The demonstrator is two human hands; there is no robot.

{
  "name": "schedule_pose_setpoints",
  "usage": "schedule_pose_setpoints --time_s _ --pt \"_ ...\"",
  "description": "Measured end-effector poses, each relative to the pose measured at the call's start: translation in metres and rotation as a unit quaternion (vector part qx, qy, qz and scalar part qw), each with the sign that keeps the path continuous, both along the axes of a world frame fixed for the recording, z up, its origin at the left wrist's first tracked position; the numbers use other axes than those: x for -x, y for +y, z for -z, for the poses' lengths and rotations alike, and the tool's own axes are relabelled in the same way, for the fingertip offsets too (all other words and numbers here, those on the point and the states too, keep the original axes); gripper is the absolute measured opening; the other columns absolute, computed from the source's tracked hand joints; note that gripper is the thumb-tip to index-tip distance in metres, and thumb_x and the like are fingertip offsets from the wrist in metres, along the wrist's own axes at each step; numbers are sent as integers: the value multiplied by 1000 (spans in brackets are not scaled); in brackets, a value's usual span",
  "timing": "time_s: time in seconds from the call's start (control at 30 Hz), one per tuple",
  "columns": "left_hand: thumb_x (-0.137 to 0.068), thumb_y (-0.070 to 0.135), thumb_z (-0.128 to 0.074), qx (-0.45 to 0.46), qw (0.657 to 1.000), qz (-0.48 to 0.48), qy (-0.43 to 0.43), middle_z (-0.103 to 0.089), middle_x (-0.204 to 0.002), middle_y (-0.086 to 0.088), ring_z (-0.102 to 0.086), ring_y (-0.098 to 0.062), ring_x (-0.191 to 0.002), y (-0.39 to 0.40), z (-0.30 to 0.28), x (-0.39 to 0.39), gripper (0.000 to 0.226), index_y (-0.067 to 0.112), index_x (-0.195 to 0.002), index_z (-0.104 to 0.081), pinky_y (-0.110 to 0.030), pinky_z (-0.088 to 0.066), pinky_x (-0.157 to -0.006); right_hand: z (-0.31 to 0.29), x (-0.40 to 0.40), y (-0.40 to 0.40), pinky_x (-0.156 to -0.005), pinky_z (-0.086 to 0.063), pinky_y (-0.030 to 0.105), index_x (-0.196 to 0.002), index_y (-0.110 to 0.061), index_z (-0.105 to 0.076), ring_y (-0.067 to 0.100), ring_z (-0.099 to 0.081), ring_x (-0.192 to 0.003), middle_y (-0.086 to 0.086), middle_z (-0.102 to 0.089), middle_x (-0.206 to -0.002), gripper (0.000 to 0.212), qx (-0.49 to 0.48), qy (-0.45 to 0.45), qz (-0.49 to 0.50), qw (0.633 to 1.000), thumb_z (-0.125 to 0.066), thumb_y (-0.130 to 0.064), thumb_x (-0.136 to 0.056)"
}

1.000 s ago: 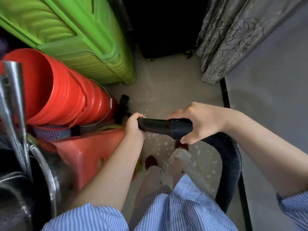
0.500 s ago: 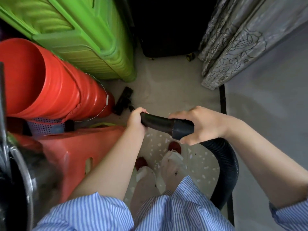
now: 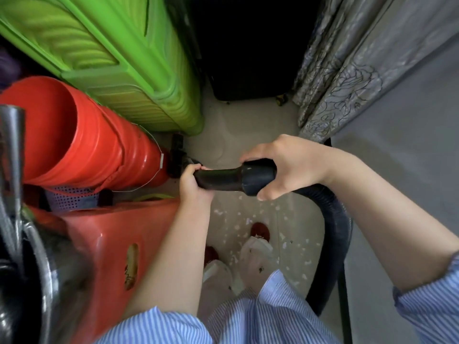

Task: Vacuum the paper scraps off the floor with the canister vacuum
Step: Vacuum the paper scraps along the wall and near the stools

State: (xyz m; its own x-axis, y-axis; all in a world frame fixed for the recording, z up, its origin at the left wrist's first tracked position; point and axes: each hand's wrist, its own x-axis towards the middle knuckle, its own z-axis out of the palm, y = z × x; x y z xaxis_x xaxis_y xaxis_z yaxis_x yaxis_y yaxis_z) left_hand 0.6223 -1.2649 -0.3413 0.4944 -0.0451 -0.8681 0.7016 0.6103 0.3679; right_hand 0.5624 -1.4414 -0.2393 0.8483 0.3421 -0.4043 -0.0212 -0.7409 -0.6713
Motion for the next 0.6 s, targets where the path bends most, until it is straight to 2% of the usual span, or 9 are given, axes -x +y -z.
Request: schedule_pose_setpoints --time_s 0.07,0.1,0.2,0.3,0.4,0.43,0.53,0.6 --pt "-93 8 -35 -1 1000 -1 -10 -40 -56 -5 -39 -17 -58 -1 8 -12 33 13 -60 -31 -27 -38 -63 2 -7 1 -72 -50 34 -115 -25 -56 20 -60 -85 -2 -66 -93 50 57 -28 9 998 -73 -39 -70" --pt "-93 8 -34 -5 1000 0 -15 -41 -53 -5 -38 -18 -57 -2 12 -17 34 13 -60 -30 -28 -38 -63 5 -8 3 -71 -50 34 -119 -23 -52 23 -60 -87 0 -65 -96 55 99 -40 16 994 -71 -43 -72" --pt "-94 8 -32 1 1000 -5 -19 -40 -41 -2 -36 -17 -54 -9 17 -27 37 14 -58 -28 -27 -37 -60 14 -9 3 -63 -46 31 -126 -15 -40 27 -54 -75 3 -55 -83 61 198 -51 24 979 -66 -41 -76" --pt "-94 8 -32 5 1000 -17 -19 -40 -35 0 -40 -16 -48 -17 22 -28 37 14 -58 -27 -27 -39 -58 21 -9 -7 -61 -41 30 -122 -14 -42 27 -52 -72 1 -50 -79 53 202 -67 10 977 -63 -34 -77" --pt "-94 8 -33 25 999 -41 -19 -39 -32 1 -44 -14 -32 -28 29 -25 37 14 -57 -28 -27 -38 -59 27 -9 -24 -63 -36 29 -124 -15 -44 31 -59 -85 6 -62 -94 53 204 -108 -3 973 -63 -33 -78" --pt "-94 8 -34 28 998 -46 -19 -39 -33 1 -44 -14 -32 -31 31 -25 38 14 -57 -28 -27 -38 -60 29 -10 -28 -63 -35 29 -126 -15 -44 32 -59 -87 7 -62 -98 54 206 -120 -5 971 -63 -32 -78" --pt "-94 7 -33 35 996 -74 -26 -39 -40 -1 -39 -15 -50 -41 35 -39 38 14 -57 -29 -26 -37 -61 33 -27 -40 -69 -40 33 -129 -14 -44 34 -59 -90 11 -61 -103 58 211 -147 -14 966 -64 -31 -78" --pt "-94 6 -33 39 995 -91 -33 -39 -34 0 -36 -15 -55 -44 36 -50 38 14 -57 -30 -24 -36 -61 34 -42 -45 -73 -43 36 -129 -12 -43 34 -59 -92 12 -61 -105 59 217 -170 -23 961 -63 -33 -78"
